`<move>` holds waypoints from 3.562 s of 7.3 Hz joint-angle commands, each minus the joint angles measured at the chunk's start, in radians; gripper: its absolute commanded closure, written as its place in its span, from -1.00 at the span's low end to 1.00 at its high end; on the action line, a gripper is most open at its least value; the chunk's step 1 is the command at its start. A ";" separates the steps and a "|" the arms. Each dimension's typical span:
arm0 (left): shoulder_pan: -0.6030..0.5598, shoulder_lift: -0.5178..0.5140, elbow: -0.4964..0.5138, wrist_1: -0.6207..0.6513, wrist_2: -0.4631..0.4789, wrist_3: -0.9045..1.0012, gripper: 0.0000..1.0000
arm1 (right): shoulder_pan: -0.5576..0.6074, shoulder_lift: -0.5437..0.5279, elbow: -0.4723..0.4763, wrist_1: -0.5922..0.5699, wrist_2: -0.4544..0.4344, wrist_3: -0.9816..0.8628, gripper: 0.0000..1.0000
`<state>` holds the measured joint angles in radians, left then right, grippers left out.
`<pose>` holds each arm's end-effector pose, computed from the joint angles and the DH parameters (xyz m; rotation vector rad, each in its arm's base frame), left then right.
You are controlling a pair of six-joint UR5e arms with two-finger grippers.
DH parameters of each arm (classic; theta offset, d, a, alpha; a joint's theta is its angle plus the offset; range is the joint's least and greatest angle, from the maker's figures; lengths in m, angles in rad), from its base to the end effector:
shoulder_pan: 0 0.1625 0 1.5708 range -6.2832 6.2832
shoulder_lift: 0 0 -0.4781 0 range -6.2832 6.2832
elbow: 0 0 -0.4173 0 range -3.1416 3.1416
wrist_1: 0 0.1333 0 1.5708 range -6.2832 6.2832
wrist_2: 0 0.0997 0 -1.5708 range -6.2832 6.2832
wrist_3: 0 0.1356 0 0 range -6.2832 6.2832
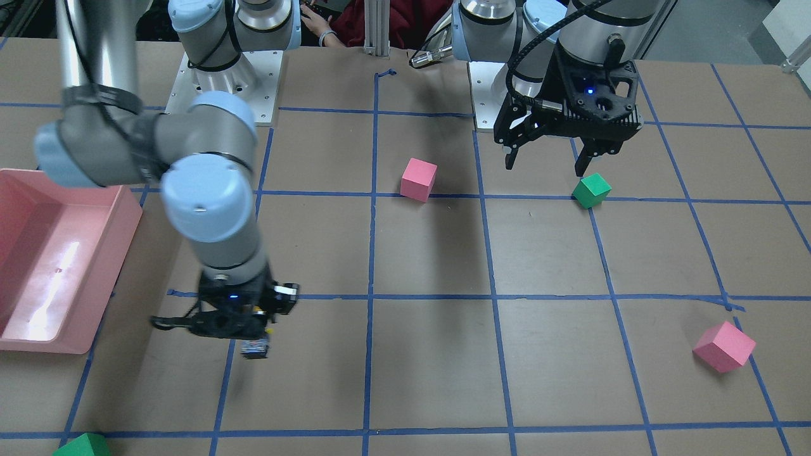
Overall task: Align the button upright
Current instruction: 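Carry the held button with the right gripper toward the table center, then set the button down with the right gripper while the left arm approaches, then grasp the lying button with the left gripper while the right arm withdraws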
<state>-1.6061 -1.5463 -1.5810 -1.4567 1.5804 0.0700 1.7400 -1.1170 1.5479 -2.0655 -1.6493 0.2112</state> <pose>-0.1503 -0.5168 0.5247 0.1634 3.1191 -0.2005 0.2383 -0.6663 0.2894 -0.0684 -3.0735 0.1192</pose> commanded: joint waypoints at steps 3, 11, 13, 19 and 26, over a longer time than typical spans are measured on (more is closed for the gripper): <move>0.000 0.000 -0.002 0.010 0.001 0.001 -1.00 | 0.196 0.165 -0.126 -0.022 -0.047 0.172 1.00; 0.002 0.000 -0.004 0.007 0.003 -0.004 -1.00 | 0.231 0.255 -0.125 -0.094 0.031 0.191 1.00; 0.003 -0.044 0.007 0.012 0.000 -0.003 -1.00 | 0.231 0.250 -0.124 -0.105 0.039 0.183 -0.99; -0.055 -0.083 -0.320 0.556 0.006 -0.136 -0.90 | 0.072 -0.011 0.009 -0.058 0.031 0.151 -1.00; -0.379 -0.507 -0.449 1.385 0.239 -0.576 -0.52 | -0.008 -0.355 0.078 0.294 0.034 0.146 -1.00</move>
<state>-1.9473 -1.9593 -2.0333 -0.2073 1.7841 -0.4776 1.7337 -1.4117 1.6388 -1.8922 -1.6205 0.3597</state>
